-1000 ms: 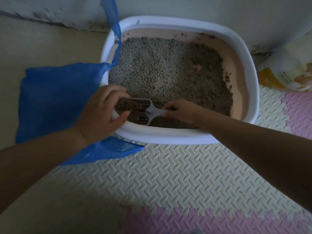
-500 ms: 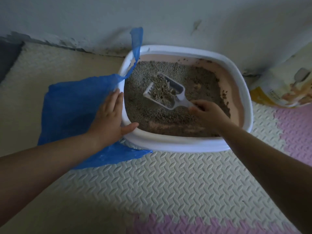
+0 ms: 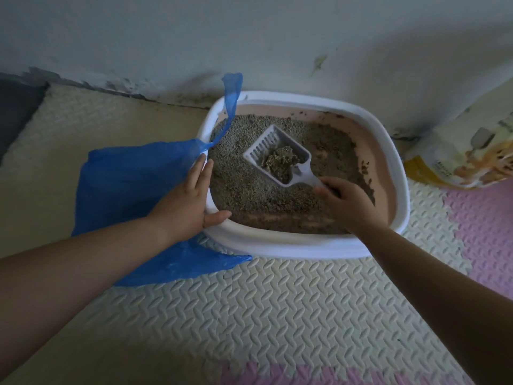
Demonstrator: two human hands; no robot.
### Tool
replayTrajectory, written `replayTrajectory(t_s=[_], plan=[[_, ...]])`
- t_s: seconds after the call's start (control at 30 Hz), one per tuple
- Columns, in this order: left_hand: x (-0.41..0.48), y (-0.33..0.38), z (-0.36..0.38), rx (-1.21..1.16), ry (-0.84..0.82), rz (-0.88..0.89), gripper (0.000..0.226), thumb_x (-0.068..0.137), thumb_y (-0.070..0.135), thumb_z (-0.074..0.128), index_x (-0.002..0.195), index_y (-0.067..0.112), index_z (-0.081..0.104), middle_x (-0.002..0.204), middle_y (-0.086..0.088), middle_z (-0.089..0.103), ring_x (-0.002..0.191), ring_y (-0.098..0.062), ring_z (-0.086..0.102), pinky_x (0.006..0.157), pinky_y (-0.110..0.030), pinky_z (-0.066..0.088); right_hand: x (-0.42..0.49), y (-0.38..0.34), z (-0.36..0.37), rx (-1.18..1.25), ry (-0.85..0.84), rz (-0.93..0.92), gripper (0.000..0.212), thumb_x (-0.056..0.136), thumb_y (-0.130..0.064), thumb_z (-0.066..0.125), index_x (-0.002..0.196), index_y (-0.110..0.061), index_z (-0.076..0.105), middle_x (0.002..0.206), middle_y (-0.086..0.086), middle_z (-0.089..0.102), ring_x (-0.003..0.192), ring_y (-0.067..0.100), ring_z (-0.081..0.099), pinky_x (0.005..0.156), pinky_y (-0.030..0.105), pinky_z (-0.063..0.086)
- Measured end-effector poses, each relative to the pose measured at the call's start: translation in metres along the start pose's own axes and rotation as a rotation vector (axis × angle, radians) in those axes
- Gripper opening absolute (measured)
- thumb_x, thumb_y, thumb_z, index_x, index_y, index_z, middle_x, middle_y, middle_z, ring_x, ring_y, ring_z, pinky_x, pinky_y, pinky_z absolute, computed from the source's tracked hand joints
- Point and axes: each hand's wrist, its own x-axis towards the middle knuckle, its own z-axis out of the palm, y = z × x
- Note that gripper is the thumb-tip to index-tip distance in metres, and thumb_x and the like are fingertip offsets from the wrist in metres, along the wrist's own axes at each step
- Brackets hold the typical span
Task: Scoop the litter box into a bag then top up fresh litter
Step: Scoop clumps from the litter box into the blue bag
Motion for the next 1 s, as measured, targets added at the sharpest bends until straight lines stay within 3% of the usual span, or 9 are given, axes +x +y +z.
replayTrajectory(t_s=[0.2, 0.33, 0.47, 0.53, 0.63, 0.77, 0.9, 1.0], plan=[[-0.006, -0.006, -0.013, 0.073, -0.026, 0.021, 0.101, 0.083, 0.060, 0.051, 0.151, 0.013, -0.006, 0.159, 0.000, -0.017, 0.134, -0.027, 0.040, 0.093, -0.036, 0.041, 0.002, 0.001, 0.004, 0.033, 0.003, 0.008, 0.014, 0.093, -0.039, 0.054, 0.102, -0.036, 0.064, 0.066, 0.001, 0.057, 0.052, 0.009, 0.046, 0.053, 0.027, 0.035], [-0.012, -0.011, -0.027, 0.194, 0.000, 0.057, 0.094, 0.086, 0.054, 0.056, 0.152, 0.014, 0.003, 0.157, -0.008, 0.017, 0.120, -0.030, 0.051, 0.080, -0.037, 0.046, 0.004, -0.002, 0.007, 0.013, -0.005, -0.014, 0.015, 0.093, -0.038, 0.055, 0.103, -0.033, 0.064, 0.058, -0.008, 0.052, 0.044, 0.001, 0.042, 0.051, 0.027, 0.033], [-0.023, -0.031, -0.042, 0.306, 0.094, 0.214, 0.064, 0.084, 0.030, 0.064, 0.140, 0.009, 0.041, 0.120, -0.011, 0.054, 0.087, -0.029, 0.063, 0.064, -0.039, 0.054, 0.004, -0.013, 0.008, 0.026, -0.016, -0.038, 0.014, 0.093, -0.038, 0.055, 0.102, -0.032, 0.065, 0.065, 0.001, 0.060, 0.054, 0.012, 0.050, 0.056, 0.030, 0.038], [-0.029, -0.039, -0.050, 0.322, 0.099, 0.275, 0.038, 0.084, 0.021, 0.059, 0.121, 0.009, 0.060, 0.103, -0.008, 0.059, 0.080, -0.027, 0.062, 0.066, -0.038, 0.053, 0.004, -0.020, 0.007, 0.041, -0.024, -0.043, 0.017, 0.092, -0.038, 0.055, 0.105, -0.031, 0.065, 0.071, 0.006, 0.064, 0.056, 0.015, 0.051, 0.057, 0.030, 0.039], [-0.040, -0.047, -0.063, 0.322, 0.113, 0.304, 0.022, 0.083, 0.015, 0.061, 0.104, 0.011, 0.068, 0.091, -0.005, 0.059, 0.080, -0.026, 0.059, 0.071, -0.040, 0.051, 0.004, -0.035, 0.008, 0.019, -0.093, -0.087, 0.014, 0.092, -0.039, 0.055, 0.102, -0.037, 0.064, 0.070, 0.006, 0.063, 0.056, 0.016, 0.051, 0.058, 0.030, 0.040], [-0.056, -0.055, -0.070, 0.286, 0.186, 0.179, 0.050, 0.075, 0.005, 0.073, 0.123, 0.004, 0.059, 0.104, -0.011, 0.057, 0.095, -0.030, 0.058, 0.080, -0.041, 0.049, 0.000, -0.057, 0.015, 0.008, -0.190, -0.148, 0.011, 0.091, -0.034, 0.058, 0.099, -0.034, 0.065, 0.058, -0.003, 0.053, 0.046, 0.004, 0.044, 0.055, 0.028, 0.037], [-0.063, -0.064, -0.075, 0.162, 0.240, 0.046, 0.071, 0.076, -0.009, 0.062, 0.142, 0.007, 0.039, 0.124, -0.012, 0.047, 0.113, -0.025, 0.047, 0.091, -0.024, 0.034, -0.006, -0.076, 0.022, 0.018, -0.289, -0.205, 0.012, 0.088, -0.034, 0.061, 0.097, -0.037, 0.068, 0.066, 0.002, 0.061, 0.051, 0.000, 0.048, 0.059, 0.027, 0.039], [-0.068, -0.073, -0.078, 0.073, 0.241, 0.009, 0.079, 0.076, -0.015, 0.054, 0.147, 0.010, 0.028, 0.138, -0.011, 0.036, 0.121, -0.025, 0.046, 0.096, -0.026, 0.035, -0.005, -0.087, 0.027, 0.014, -0.359, -0.236, 0.010, 0.084, -0.043, 0.062, 0.090, -0.042, 0.070, 0.073, 0.007, 0.065, 0.058, 0.010, 0.054, 0.062, 0.032, 0.043]])
